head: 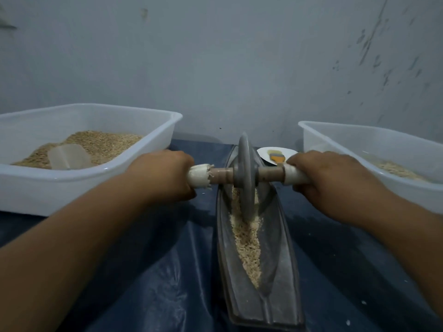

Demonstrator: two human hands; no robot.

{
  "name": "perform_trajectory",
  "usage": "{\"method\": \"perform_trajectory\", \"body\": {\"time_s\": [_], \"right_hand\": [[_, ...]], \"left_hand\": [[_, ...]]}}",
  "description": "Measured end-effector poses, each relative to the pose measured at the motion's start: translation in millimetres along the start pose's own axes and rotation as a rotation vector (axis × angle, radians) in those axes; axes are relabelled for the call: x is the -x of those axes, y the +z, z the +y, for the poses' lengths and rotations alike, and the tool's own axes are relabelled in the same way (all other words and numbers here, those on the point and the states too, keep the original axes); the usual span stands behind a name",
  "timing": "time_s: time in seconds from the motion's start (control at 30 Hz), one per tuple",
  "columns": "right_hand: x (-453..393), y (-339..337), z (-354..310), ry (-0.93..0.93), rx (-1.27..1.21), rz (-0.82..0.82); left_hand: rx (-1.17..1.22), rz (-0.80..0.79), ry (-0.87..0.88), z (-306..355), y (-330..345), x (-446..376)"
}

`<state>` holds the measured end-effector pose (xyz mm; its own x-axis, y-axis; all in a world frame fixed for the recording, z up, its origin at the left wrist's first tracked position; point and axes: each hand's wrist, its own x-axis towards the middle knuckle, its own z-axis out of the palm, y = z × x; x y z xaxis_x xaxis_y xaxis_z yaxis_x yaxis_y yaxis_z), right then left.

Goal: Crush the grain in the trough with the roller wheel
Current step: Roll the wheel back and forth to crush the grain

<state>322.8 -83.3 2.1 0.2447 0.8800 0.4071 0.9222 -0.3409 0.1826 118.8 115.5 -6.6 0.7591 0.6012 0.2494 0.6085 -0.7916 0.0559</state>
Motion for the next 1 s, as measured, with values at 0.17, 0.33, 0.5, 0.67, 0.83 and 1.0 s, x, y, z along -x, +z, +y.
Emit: {"method": "perform_trajectory", "body": {"time_s": [0.17, 0.33, 0.5, 0.67, 0.83, 1.0], "right_hand": [[24, -36, 26, -0.032, -0.331, -0.543], [23, -36, 25, -0.025, -0.421, -0.588], [6, 1, 1, 0.036, -0.134, -0.036], [17, -24, 12, 0.016, -0.251, -0.338], [28, -50, 26, -0.053, -0.482, -0.739], [15, -12, 14, 0.07, -0.352, -0.296]], "left_hand": [[0.004, -0.328, 0.07, -6, -36, 20], [0.002, -0.215, 0.089, -1, -33, 17], [-0.012, 0.212, 0.025, 5, 3, 1], [0.014, -0.147, 0.073, -1, -20, 10], [0.032, -0.343, 0.123, 0, -48, 27], [-0.017, 0.145, 0.079, 10, -11, 10]]}}
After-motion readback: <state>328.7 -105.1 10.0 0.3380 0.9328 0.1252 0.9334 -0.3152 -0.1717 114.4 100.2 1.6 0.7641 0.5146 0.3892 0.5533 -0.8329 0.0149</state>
